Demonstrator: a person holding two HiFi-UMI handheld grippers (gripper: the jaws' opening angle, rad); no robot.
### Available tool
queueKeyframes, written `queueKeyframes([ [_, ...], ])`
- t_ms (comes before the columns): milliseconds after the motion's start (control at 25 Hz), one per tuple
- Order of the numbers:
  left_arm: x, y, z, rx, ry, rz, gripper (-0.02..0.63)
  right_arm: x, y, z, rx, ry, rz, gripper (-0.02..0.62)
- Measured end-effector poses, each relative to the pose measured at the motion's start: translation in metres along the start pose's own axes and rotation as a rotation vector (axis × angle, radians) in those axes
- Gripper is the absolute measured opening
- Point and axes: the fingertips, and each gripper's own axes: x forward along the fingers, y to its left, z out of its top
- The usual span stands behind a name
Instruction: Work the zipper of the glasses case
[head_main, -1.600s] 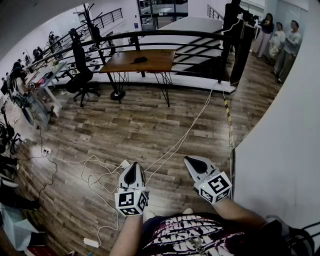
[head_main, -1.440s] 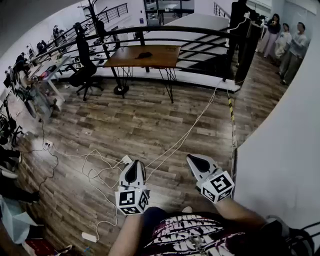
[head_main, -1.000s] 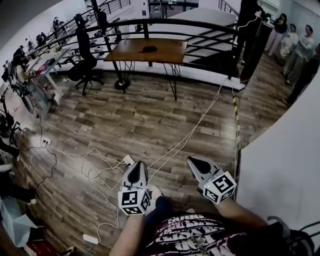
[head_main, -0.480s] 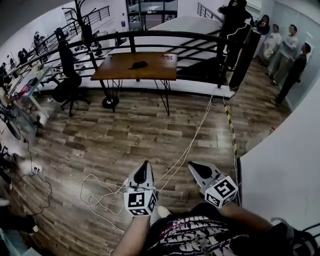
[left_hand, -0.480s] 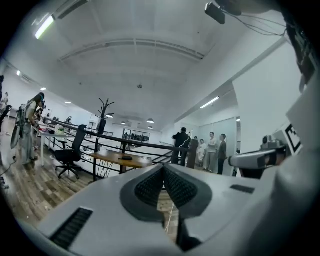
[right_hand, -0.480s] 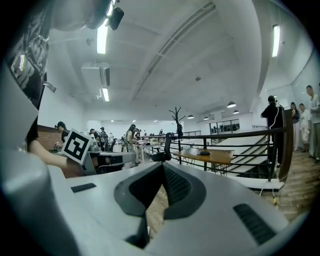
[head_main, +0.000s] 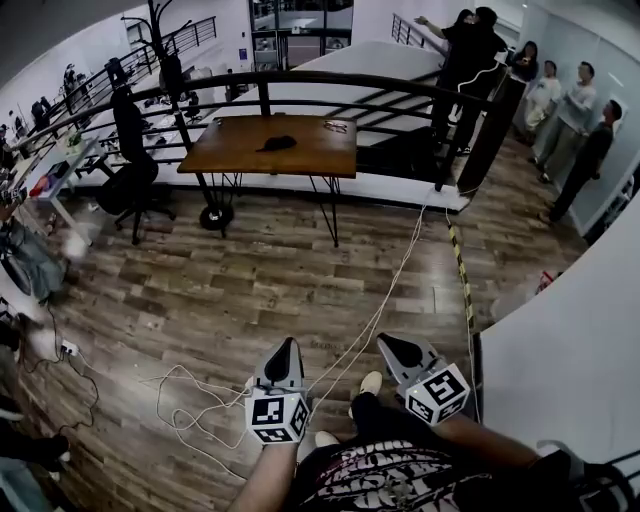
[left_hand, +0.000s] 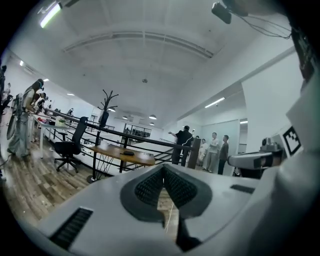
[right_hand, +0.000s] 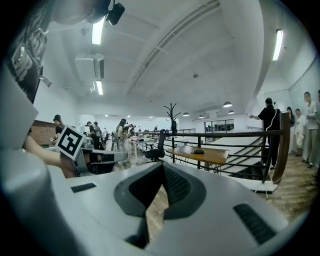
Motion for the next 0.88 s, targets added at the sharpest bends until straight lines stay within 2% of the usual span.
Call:
queueKeyframes([
  [240,0.054,0.012,0.002,0.026,0.037,0.031,0.008,0.051,-0.047,-0.001,0.037,-0.007,0.035,-0.003],
  [480,0.133,0.01,0.011,0.063,0.062,0.057,0.008,0.101,-0.121,0.011,0.046,-0.035,0.079,-0.003],
  [640,0.188,0.01,0.028,0.066,0.056,0.088,0.008,0.124,-0.172,0.02,0.059,-0.046,0.103,-0.003],
  [880,0.249,-0.004,0.059,0.111,0.016,0.119,0.008,0.142,-0.216,0.034,0.045,-0.072,0.173,-0.003],
])
